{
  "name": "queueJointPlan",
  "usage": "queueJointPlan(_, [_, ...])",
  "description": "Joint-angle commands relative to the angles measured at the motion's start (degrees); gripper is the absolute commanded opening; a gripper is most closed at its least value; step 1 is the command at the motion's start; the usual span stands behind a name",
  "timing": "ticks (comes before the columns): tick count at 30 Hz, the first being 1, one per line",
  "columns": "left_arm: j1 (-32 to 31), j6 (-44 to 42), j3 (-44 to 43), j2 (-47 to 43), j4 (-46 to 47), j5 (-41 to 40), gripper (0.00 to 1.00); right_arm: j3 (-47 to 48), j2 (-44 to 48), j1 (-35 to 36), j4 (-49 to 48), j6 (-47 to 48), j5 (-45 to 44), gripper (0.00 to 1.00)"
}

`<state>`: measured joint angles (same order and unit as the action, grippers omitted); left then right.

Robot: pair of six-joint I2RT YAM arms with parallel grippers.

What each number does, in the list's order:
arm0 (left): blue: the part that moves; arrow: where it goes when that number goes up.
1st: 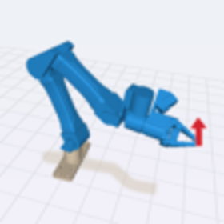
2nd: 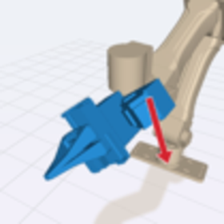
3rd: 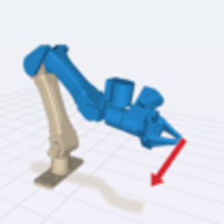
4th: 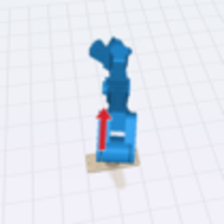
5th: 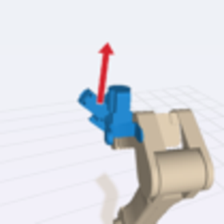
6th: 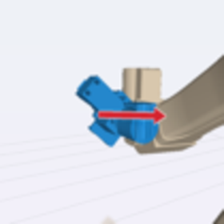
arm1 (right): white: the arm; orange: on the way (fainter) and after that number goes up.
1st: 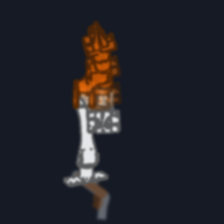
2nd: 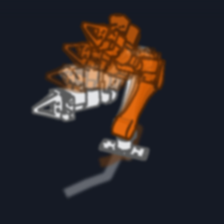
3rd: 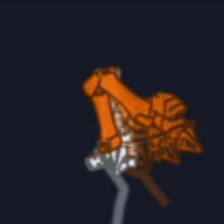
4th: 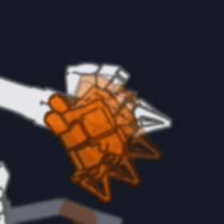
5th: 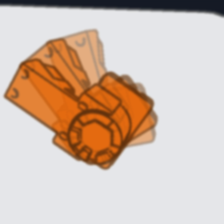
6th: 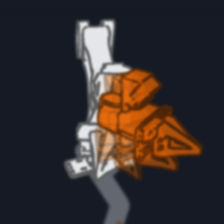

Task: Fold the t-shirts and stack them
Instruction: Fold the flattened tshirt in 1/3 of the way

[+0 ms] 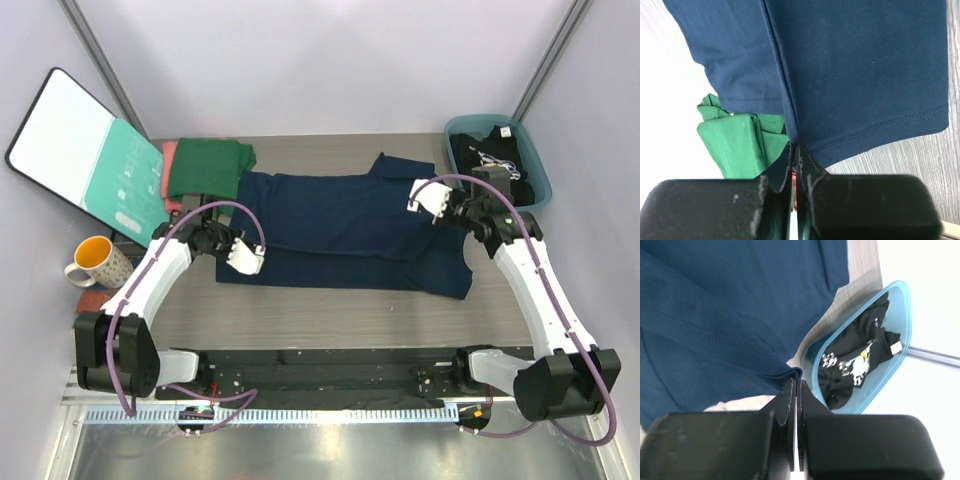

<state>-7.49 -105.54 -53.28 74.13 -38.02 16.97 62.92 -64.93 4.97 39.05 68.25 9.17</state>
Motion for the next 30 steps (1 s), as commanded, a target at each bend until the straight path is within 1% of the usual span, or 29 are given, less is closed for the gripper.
queueJointPlan(1, [0.02,-0.90,-2.09,0.58,2.16,0.61,0.00,3.62,-2.30,-0.32,-7.23,0.57,1.99,0.01])
queueJointPlan(8, [0.02,-0.81,-2.18,1.46,2.51,0.43,0.00,4.41,-5.82,-0.31,-10.57,1.19,3.04,0.01])
queueJointPlan(21, [-0.07,-0.64,-3.15,3.83,3.57,0.25,0.00,4.94,-10.04,-0.32,-12.94,1.54,3.93,0.01])
queueJointPlan(30, [-0.07,-0.02,-3.33,5.06,4.80,-0.45,0.03,4.85,-11.80,-0.40,-14.88,1.27,4.10,0.01])
